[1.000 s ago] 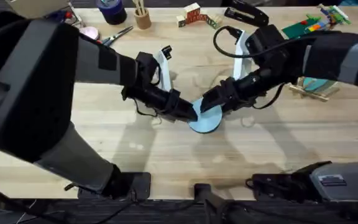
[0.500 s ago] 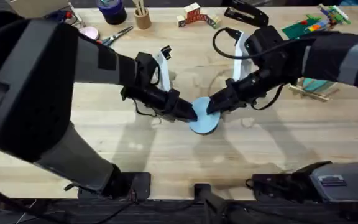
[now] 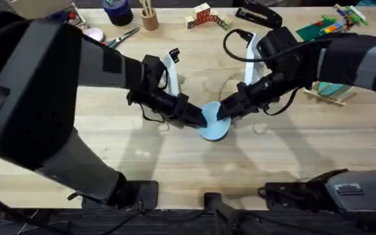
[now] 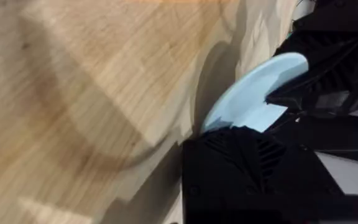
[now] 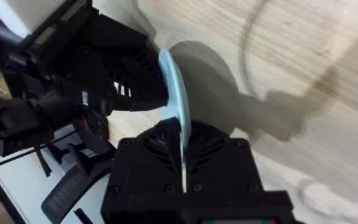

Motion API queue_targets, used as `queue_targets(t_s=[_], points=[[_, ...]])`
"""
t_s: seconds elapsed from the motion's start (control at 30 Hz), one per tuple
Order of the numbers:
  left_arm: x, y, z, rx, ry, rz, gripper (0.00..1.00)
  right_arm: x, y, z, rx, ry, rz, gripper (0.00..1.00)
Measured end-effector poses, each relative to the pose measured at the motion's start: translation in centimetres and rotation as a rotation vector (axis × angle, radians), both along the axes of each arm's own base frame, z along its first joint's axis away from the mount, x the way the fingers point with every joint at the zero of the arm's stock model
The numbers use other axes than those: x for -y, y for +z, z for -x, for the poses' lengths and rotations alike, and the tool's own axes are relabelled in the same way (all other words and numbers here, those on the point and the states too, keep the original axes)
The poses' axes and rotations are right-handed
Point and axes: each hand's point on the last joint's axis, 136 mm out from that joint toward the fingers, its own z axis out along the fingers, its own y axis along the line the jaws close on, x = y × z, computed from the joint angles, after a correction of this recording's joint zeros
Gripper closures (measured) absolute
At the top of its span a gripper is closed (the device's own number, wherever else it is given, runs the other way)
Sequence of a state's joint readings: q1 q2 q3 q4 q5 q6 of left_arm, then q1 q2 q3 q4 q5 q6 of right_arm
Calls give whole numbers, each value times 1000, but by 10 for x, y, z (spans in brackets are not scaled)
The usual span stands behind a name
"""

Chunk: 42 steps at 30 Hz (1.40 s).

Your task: Pick up the plates from the table one by one and place each into a slot on the dish rack.

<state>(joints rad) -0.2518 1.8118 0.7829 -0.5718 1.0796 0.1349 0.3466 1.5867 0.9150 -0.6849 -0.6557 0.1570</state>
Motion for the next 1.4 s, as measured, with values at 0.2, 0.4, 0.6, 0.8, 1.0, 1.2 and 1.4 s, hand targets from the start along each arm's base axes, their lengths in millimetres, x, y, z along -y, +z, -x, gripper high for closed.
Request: queue_targets(t_s=[0.2, 0.4, 0.6, 0.8, 1.0, 1.2, 1.4], points=[[-3, 3, -2, -30, -8, -56, 960, -3, 6, 1, 17, 8, -12, 970], [-6, 10, -11, 0, -25, -110, 960, 10, 20, 11, 25, 5, 61, 970], [-15, 47, -22, 138, -23, -191, 960, 27, 47, 4, 100, -14, 164, 970], [-30, 101, -41, 348, 13, -307, 960, 43, 76, -5, 188, -39, 257, 970], [-51, 146, -56, 512, 75, -435, 961, 60, 105, -19, 272, -79, 354, 970], [-73, 183, -65, 646, 147, -551, 961, 77, 130, -29, 328, -129, 451, 970], [-90, 199, -66, 704, 202, -632, 961, 100, 148, -30, 330, -237, 565, 970]])
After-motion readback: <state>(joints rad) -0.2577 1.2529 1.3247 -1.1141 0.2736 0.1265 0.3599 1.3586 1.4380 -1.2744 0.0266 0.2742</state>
